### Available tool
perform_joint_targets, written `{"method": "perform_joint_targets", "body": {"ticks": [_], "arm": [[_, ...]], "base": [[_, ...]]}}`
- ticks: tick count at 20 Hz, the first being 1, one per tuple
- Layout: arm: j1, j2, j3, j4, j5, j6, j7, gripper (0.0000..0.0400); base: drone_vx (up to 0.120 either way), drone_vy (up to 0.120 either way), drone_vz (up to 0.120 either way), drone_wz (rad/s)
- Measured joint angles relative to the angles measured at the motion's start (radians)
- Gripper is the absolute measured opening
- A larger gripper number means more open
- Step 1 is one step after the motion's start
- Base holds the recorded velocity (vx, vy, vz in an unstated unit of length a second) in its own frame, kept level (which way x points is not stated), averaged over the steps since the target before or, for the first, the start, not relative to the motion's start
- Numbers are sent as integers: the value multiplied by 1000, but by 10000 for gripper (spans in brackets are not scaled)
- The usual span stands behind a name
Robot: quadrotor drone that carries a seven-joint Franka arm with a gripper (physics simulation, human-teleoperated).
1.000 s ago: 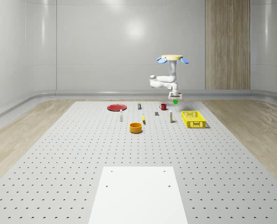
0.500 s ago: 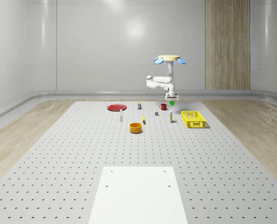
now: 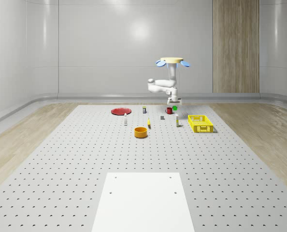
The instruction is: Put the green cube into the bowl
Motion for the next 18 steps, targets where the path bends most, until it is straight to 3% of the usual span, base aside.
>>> {"method": "perform_joint_targets", "body": {"ticks": [18], "arm": [[-4,-15,2,1,6,14,3,252]], "base": [[120,-120,0,0]]}}
